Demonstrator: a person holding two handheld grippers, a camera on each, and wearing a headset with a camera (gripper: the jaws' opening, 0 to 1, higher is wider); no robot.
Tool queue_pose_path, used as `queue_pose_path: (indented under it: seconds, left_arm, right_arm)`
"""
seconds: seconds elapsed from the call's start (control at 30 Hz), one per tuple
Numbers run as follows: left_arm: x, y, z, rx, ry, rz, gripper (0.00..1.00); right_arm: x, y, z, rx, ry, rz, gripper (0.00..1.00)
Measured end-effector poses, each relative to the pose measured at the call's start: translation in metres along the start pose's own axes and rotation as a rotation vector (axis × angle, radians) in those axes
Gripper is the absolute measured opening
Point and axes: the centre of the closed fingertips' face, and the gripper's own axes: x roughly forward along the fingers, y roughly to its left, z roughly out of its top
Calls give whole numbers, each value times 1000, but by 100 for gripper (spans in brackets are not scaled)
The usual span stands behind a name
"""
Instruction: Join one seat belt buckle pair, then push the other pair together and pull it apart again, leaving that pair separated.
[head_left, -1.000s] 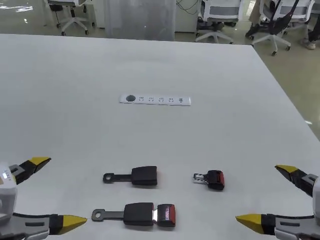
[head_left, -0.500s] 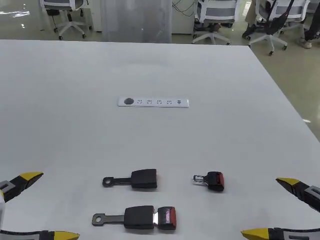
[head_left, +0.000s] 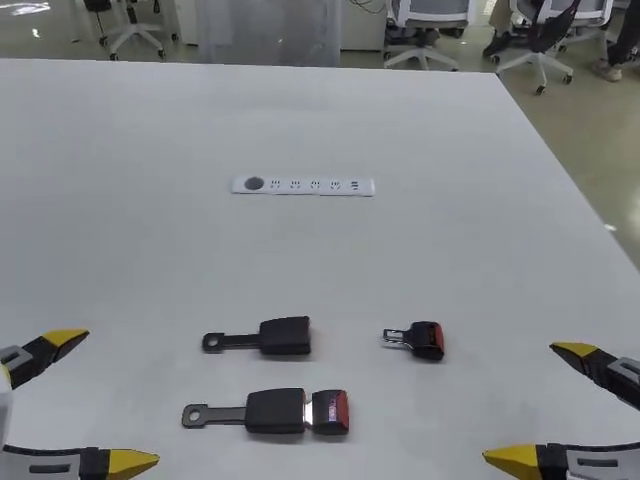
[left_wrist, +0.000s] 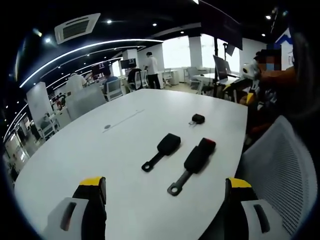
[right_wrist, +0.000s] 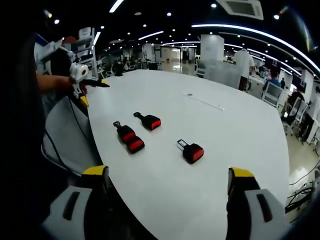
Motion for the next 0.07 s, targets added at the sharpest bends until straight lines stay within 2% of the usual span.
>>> queue_pose_path:
  seconds: [0.07]
  left_arm:
    - [0,-2,-1,-8,3,-10,100]
  right_arm:
    - [-1,1,1,-2,-2,-1,100]
